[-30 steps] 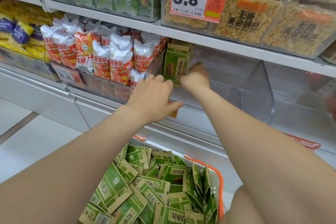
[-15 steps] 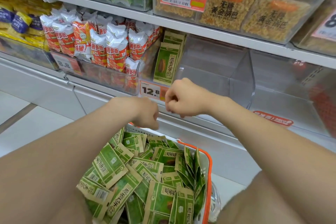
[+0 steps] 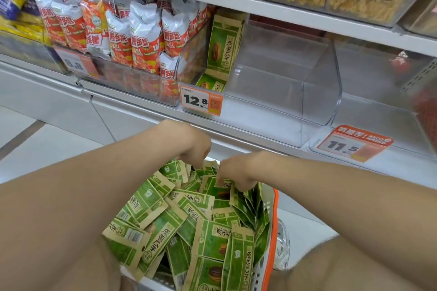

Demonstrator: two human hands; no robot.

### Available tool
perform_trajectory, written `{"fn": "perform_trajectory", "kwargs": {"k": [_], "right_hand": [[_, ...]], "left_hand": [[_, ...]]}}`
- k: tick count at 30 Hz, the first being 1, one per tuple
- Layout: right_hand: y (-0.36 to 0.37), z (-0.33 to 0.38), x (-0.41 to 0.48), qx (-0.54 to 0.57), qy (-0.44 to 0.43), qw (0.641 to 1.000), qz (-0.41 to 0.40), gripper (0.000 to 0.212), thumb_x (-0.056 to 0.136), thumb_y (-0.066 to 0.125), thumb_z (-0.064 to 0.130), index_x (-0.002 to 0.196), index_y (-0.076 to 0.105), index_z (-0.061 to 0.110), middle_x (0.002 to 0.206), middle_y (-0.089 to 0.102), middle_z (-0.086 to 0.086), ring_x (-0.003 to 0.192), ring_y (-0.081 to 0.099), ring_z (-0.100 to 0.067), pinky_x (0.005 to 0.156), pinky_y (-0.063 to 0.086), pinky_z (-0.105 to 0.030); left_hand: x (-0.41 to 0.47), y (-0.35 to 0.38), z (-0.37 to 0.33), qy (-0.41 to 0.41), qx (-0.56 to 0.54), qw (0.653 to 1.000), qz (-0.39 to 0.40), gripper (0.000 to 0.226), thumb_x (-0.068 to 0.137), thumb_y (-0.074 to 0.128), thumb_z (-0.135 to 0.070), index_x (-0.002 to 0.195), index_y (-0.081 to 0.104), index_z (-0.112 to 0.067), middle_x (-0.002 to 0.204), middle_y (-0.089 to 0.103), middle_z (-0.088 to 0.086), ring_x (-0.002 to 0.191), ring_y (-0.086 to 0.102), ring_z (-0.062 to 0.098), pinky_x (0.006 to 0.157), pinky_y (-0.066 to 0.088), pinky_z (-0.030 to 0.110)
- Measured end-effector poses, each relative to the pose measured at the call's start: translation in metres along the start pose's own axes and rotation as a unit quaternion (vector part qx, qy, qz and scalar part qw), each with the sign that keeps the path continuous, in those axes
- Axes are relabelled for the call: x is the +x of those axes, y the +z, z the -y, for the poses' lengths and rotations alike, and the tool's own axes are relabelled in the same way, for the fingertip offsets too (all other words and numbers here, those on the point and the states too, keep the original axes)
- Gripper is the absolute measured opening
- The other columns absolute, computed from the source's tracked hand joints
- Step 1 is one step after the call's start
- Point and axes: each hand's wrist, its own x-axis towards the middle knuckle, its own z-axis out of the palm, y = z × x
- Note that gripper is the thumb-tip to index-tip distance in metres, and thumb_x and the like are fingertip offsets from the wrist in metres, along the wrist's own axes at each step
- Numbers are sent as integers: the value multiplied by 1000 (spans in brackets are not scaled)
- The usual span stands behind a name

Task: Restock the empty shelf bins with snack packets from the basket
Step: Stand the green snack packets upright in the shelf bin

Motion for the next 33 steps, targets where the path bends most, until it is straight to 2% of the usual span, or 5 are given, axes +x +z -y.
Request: {"fn": "perform_trajectory", "kwargs": {"k": [6,14,18,28,33], "right_hand": [[8,16,26,52,-45,998,0,58,99,57,9,154,46,23,140,45,-12,118,49,-27,98,50,-42],[10,19,42,77,-38,996,17,47,96,54,5,143,58,11,119,63,-10,102,62,-29,92,57,-44],[-2,12,34,130,-27,986,-102,39,94,51,5,129,66,13,118,67,-8,102,63,-28,93,56,-43],[-57,18,-23,353,-28,804,-478,20,81,69,6,86,80,21,88,78,11,68,61,5,70,47,-9],[-66,23,-45,378,-40,710,-593,20,77,63,0,82,64,19,71,63,10,63,57,-9,58,41,-21]], "left_hand": [[9,-5,-3,15,16,999,-26,36,106,49,-31,132,67,-14,141,62,10,91,47,25,71,42,31],[3,-8,5,21,-12,999,-42,28,105,51,-19,127,67,-17,132,64,7,94,55,27,75,43,34],[-7,-10,15,3,-31,998,-53,34,104,50,-16,133,66,-15,138,63,10,95,54,27,80,46,35],[-44,-28,39,-33,-47,997,-55,46,87,83,-43,120,65,-17,118,67,0,105,65,24,86,53,36],[-60,-33,53,6,-257,965,-51,27,86,86,-33,89,64,-18,86,75,1,79,76,17,75,64,37]]}}
